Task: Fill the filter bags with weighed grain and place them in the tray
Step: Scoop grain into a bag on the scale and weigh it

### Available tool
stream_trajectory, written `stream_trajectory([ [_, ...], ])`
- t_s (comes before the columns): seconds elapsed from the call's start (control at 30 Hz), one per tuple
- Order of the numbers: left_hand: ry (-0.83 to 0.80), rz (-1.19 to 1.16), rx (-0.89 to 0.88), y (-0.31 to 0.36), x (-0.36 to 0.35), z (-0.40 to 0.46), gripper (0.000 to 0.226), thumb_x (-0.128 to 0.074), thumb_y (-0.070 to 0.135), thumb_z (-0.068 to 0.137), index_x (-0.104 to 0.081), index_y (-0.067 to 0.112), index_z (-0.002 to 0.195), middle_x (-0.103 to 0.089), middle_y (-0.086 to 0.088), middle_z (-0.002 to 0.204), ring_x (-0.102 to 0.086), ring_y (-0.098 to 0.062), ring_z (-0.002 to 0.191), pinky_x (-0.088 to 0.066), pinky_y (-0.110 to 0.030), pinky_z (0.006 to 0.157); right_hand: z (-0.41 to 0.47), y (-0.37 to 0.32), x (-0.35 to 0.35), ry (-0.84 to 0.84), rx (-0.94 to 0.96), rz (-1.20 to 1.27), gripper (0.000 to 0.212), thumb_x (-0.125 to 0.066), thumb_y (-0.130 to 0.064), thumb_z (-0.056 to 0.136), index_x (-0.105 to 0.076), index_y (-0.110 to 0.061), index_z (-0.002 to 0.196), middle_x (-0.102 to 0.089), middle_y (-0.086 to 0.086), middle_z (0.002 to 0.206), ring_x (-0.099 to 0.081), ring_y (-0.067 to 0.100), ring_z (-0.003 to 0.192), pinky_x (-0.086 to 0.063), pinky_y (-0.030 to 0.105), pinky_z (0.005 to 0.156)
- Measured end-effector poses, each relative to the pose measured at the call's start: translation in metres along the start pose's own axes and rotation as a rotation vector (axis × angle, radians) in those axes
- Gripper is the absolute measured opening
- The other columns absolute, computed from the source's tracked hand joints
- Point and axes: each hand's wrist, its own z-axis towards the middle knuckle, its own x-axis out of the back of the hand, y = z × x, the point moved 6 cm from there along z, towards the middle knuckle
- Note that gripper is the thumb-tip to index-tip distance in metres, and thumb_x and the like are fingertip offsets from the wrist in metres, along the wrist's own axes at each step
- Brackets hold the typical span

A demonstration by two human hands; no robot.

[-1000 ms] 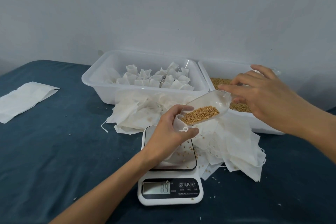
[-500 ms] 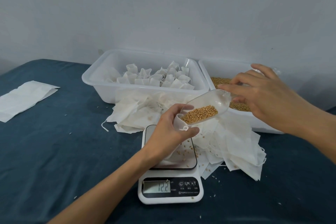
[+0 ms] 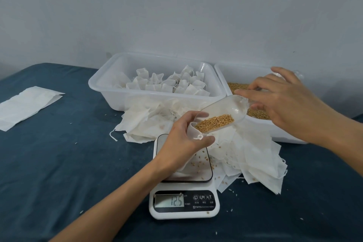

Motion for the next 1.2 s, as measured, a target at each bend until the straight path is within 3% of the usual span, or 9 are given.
stream_trajectory([
  [0.17,0.012,0.015,0.011,0.0,0.001,0.0,0.056,-0.085,0.038,0.067,-0.065,0.05,0.119,-0.061,0.009,0.126,-0.062,-0.018,0.124,-0.051,-0.049,0.108,0.0,0.001,-0.002,0.003,0.002,-0.009,0.055,-0.079,0.006,0.076,-0.07,-0.015,0.126,-0.065,0.003,0.101,-0.064,0.031,0.091,-0.036,0.059,0.111],
  [0.27,0.019,0.01,0.018,0.001,0.002,0.0,0.059,-0.087,0.039,0.065,-0.065,0.049,0.119,-0.062,0.003,0.125,-0.065,-0.024,0.12,-0.052,-0.052,0.106,0.0,0.0,0.0,0.011,0.013,-0.002,0.052,-0.069,0.006,0.078,-0.07,-0.014,0.126,-0.065,0.004,0.101,-0.064,0.031,0.091,-0.036,0.06,0.11],
  [0.43,0.035,0.029,0.004,0.002,0.003,0.0,0.059,-0.087,0.04,0.064,-0.065,0.049,0.118,-0.063,0.009,0.119,-0.063,-0.011,0.12,-0.054,-0.047,0.104,0.002,-0.004,0.003,-0.012,0.009,-0.004,0.051,-0.075,0.004,0.078,-0.07,-0.014,0.125,-0.065,0.005,0.101,-0.065,0.032,0.091,-0.036,0.061,0.11],
  [0.5,0.04,0.017,0.004,0.002,0.003,0.001,0.06,-0.087,0.041,0.063,-0.065,0.047,0.118,-0.064,0.009,0.117,-0.065,-0.014,0.116,-0.055,-0.048,0.101,0.003,-0.007,0.004,-0.011,0.015,-0.007,0.049,-0.075,0.004,0.078,-0.071,-0.013,0.124,-0.065,0.006,0.1,-0.066,0.032,0.09,-0.037,0.062,0.109],
  [0.63,0.046,0.014,0.0,0.0,0.004,0.002,0.061,-0.087,0.041,0.062,-0.066,0.047,0.119,-0.063,0.006,0.117,-0.066,-0.017,0.113,-0.057,-0.05,0.098,0.004,-0.011,0.007,-0.008,0.027,-0.003,0.047,-0.064,0.004,0.079,-0.072,-0.011,0.122,-0.066,0.008,0.099,-0.066,0.035,0.088,-0.039,0.063,0.107],
  [0.73,0.047,0.026,-0.006,0.0,0.004,0.002,0.06,-0.087,0.042,0.062,-0.065,0.049,0.118,-0.064,0.01,0.116,-0.063,-0.007,0.115,-0.056,-0.047,0.099,0.004,-0.011,0.007,-0.024,0.026,-0.002,0.046,-0.052,-0.003,0.081,-0.072,-0.01,0.122,-0.066,0.009,0.099,-0.066,0.035,0.088,-0.039,0.063,0.107],
  [0.97,0.05,0.02,0.001,0.0,0.004,0.001,0.058,-0.088,0.038,0.065,-0.065,0.049,0.117,-0.064,0.012,0.114,-0.067,-0.011,0.109,-0.058,-0.047,0.096,0.003,-0.006,0.002,-0.005,0.016,-0.008,0.047,-0.076,0.0,0.08,-0.071,-0.014,0.125,-0.065,0.005,0.101,-0.065,0.031,0.092,-0.037,0.062,0.109],
  [1.2,0.054,0.01,0.007,0.003,0.004,0.001,0.057,-0.088,0.036,0.065,-0.065,0.048,0.116,-0.064,0.009,0.114,-0.069,-0.021,0.109,-0.056,-0.051,0.099,0.003,-0.006,0.002,0.005,0.022,-0.019,0.052,-0.08,0.002,0.078,-0.07,-0.015,0.126,-0.065,0.005,0.102,-0.064,0.03,0.092,-0.036,0.061,0.111],
])
